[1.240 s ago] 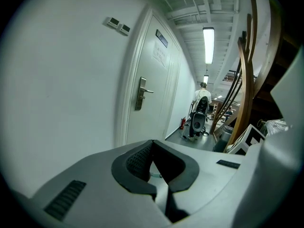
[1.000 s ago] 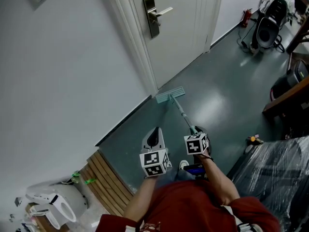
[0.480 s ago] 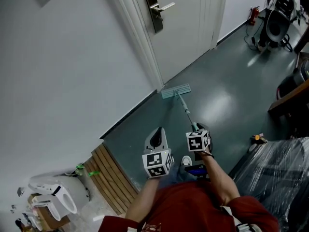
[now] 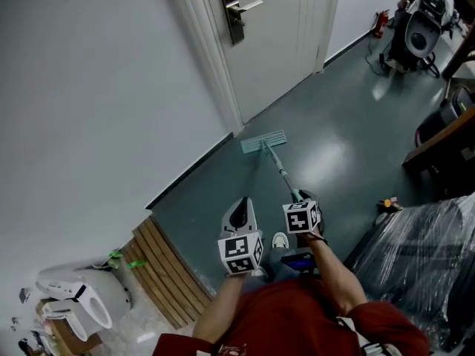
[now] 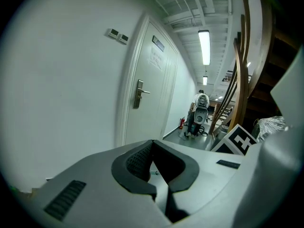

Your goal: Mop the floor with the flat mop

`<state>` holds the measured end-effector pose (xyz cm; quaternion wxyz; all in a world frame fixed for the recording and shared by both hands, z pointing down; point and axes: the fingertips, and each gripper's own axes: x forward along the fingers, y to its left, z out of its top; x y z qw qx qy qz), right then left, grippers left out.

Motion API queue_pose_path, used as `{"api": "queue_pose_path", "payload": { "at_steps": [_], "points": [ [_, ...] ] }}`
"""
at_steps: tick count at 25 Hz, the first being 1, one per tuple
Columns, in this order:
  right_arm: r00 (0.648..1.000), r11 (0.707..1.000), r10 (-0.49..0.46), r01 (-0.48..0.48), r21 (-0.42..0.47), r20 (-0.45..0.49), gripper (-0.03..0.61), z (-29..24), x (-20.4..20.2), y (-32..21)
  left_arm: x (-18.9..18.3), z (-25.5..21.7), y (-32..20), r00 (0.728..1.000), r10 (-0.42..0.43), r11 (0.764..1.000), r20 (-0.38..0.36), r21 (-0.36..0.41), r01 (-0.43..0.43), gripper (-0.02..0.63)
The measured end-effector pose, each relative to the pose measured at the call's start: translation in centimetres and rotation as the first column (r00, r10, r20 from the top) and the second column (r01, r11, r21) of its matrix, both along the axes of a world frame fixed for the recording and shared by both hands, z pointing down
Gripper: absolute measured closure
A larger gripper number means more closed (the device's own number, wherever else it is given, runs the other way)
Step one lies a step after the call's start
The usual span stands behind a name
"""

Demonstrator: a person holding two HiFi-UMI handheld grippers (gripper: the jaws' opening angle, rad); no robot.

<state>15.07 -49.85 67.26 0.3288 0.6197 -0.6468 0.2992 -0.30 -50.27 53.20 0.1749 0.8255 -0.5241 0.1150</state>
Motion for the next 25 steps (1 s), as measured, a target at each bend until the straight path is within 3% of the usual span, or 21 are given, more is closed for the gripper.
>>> {"api": "queue_pose_path", "payload": {
  "at_steps": [7,16,25],
  "points": [
    [0.999,0.999,0.044,-0.044,0.000,0.012,0.462,-0.1,-3.1,5.1,-3.9,0.8,4.5,1.000,0.003,1.000,-0.023,-0.018,-0.004,0.598],
    [0.999,0.999,0.043,-0.043,0.017,-0.014,0.462,-1.1,-6.0,10.7,-7.8,-0.7,9.8,0.999,-0.001,1.000,-0.032,0.028,0.002,0.598],
    [0.998,0.998,0.065,-0.064,0.026,-0.010,0.462,-1.9,-7.5,16.4,-8.9,-1.4,15.1,0.998,0.035,0.998,-0.047,0.055,-0.032,0.598]
  ]
}}
